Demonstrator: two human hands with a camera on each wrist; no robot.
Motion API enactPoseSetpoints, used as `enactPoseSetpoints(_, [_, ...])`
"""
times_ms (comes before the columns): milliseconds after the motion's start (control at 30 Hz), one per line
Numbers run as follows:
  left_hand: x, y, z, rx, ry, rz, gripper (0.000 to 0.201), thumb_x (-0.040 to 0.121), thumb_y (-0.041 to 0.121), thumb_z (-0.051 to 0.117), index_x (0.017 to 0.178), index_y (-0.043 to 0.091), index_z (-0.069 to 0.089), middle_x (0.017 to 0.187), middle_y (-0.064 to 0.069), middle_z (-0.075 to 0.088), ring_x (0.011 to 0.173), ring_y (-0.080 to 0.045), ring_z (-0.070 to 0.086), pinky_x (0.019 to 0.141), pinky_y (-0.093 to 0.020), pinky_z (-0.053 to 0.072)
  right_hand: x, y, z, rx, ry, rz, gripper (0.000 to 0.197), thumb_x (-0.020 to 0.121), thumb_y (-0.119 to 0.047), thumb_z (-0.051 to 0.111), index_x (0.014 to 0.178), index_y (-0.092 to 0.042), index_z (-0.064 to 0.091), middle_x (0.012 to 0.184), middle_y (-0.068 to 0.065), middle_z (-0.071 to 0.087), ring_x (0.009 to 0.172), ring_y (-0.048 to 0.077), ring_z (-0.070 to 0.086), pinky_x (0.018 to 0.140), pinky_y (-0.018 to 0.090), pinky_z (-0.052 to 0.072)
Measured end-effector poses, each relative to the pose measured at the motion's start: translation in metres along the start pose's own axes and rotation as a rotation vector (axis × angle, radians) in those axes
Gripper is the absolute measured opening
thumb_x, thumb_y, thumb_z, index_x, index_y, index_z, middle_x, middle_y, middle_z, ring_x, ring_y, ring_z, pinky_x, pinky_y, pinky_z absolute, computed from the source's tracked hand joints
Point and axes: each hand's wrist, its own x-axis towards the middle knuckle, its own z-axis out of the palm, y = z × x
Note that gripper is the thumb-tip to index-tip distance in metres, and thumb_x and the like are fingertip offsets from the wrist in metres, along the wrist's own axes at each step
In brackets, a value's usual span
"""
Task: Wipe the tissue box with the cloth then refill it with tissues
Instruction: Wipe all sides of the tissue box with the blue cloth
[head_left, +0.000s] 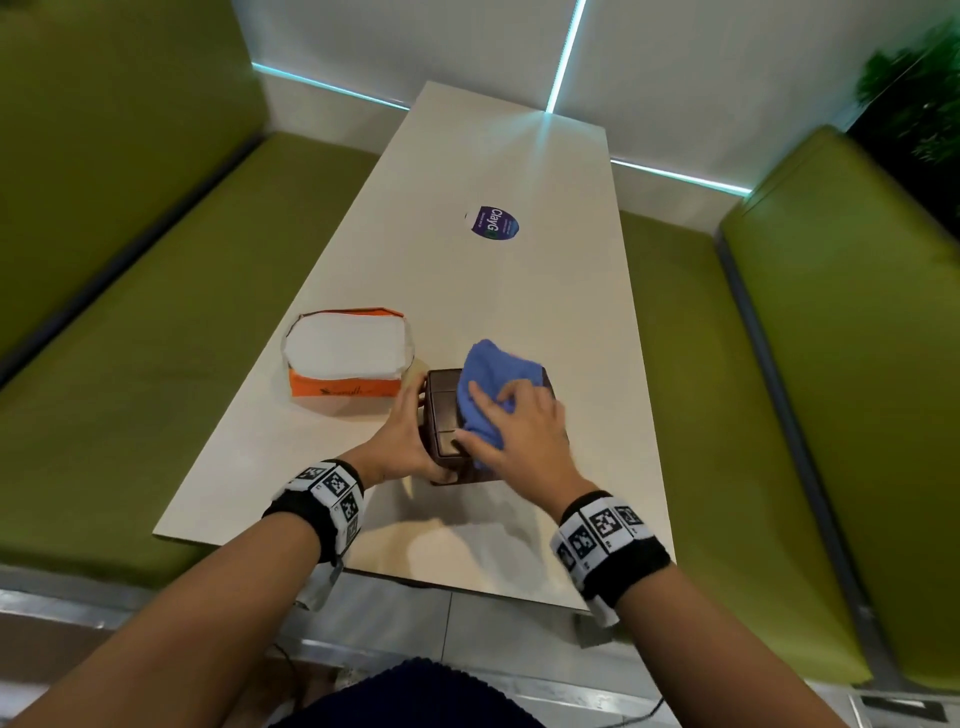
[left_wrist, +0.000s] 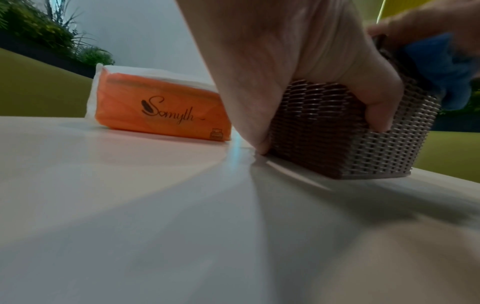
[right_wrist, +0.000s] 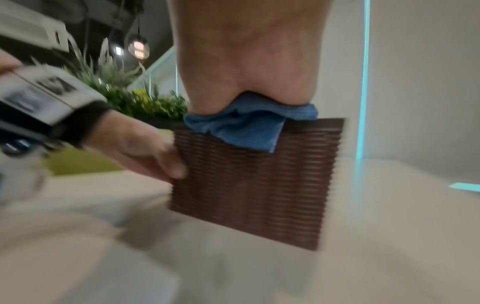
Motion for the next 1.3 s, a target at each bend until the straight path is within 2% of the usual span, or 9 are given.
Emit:
enactPoseSetpoints(167, [0.0,0.001,0.002,-0.002,0.002,-0.012,0.149,0.034,0.031,0.091,0.152,0.017,0.002,0.15,-0.007,0.021,0.139,-0.02,0.033,0.116,-0.04,0.033,0.011,0.01,0.002,0.038,-0.018,0.223,0.075,0.089,-0.069,0.035,0.151,-0.028,0.027,0.162,0.003,0.011,0.149,0.032,-0.001,0.121,0.044,0.007])
enactPoseSetpoints(300, [0.001,0.005,0.004,-0.005,0.008,0.044,0.148,0.032,0.04,0.088,0.15,0.025,-0.002,0.15,0.006,0.017,0.135,-0.007,0.033,0.11,-0.024,0.035,-0.003,-0.032,0.01,0.151,0.01,-0.02,0.063,0.096,-0.054,0.04,0.147,-0.019,0.037,0.158,0.002,0.028,0.149,0.029,0.012,0.121,0.039,0.011])
enactPoseSetpoints(400, [0.001,0.001,0.002,-0.001,0.005,0.037,0.149,0.033,0.035,0.091,0.151,0.026,0.001,0.149,0.003,0.022,0.135,-0.013,0.039,0.111,-0.034,0.04,-0.004,-0.016,0.002,0.181,-0.045,-0.121,0.054,0.098,-0.045,0.044,0.146,-0.022,0.039,0.157,-0.001,0.029,0.149,0.025,0.015,0.119,0.032,0.008])
enactPoseSetpoints(600, [0.003,-0.001,0.002,0.035,0.0,0.005,0.15,0.033,0.033,0.095,0.152,0.019,0.004,0.15,-0.007,0.023,0.14,-0.021,0.031,0.117,-0.047,0.031,-0.002,0.014,-0.001,0.179,0.085,0.311,0.05,0.1,-0.039,0.038,0.146,-0.018,0.039,0.158,0.006,0.028,0.147,0.028,0.021,0.119,0.039,0.013])
enactPoseSetpoints(733, [0.003,0.005,0.002,0.032,-0.002,0.034,0.145,0.035,0.046,0.083,0.15,0.016,-0.001,0.155,-0.008,0.012,0.138,-0.005,0.03,0.116,-0.026,0.03,-0.008,-0.05,0.008,0.165,0.063,0.063,0.043,0.095,-0.038,0.051,0.126,-0.011,0.062,0.137,0.009,0.057,0.128,0.034,0.052,0.109,0.045,0.038])
enactPoseSetpoints(800, [0.001,0.011,0.003,0.065,0.006,0.047,0.132,0.038,0.053,0.072,0.144,0.02,0.0,0.157,-0.013,0.012,0.142,-0.002,0.026,0.112,-0.015,0.024,-0.003,-0.052,0.011,0.241,-0.013,-0.046,0.05,0.097,-0.043,0.038,0.129,-0.013,0.061,0.139,0.008,0.056,0.132,0.033,0.047,0.114,0.044,0.031])
enactPoseSetpoints(933, [0.001,0.004,0.0,0.003,0.007,-0.014,0.154,0.03,0.036,0.09,0.153,0.017,-0.001,0.152,-0.006,0.019,0.141,-0.015,0.032,0.116,-0.035,0.033,0.013,-0.005,-0.001,0.155,-0.039,0.072,0.045,0.102,-0.035,0.039,0.145,-0.021,0.042,0.156,0.002,0.033,0.147,0.024,0.022,0.119,0.038,0.007])
enactPoseSetpoints(1133, [0.002,0.001,0.0,0.023,-0.006,-0.035,0.154,0.034,0.033,0.095,0.153,0.027,-0.002,0.153,-0.005,0.019,0.143,-0.021,0.026,0.119,-0.046,0.028,-0.027,0.011,0.006,0.133,0.071,0.349,0.052,0.102,-0.038,0.028,0.147,-0.015,0.038,0.156,0.008,0.032,0.145,0.03,0.024,0.119,0.044,0.012])
enactPoseSetpoints(1300, [0.002,0.009,0.0,0.019,0.009,0.048,0.139,0.043,0.046,0.08,0.15,0.012,-0.002,0.148,0.002,0.014,0.13,0.012,0.027,0.104,0.001,0.022,-0.02,-0.063,0.022,0.142,0.025,0.087,0.053,0.099,-0.045,0.028,0.126,-0.016,0.064,0.135,0.005,0.06,0.128,0.034,0.053,0.113,0.044,0.032])
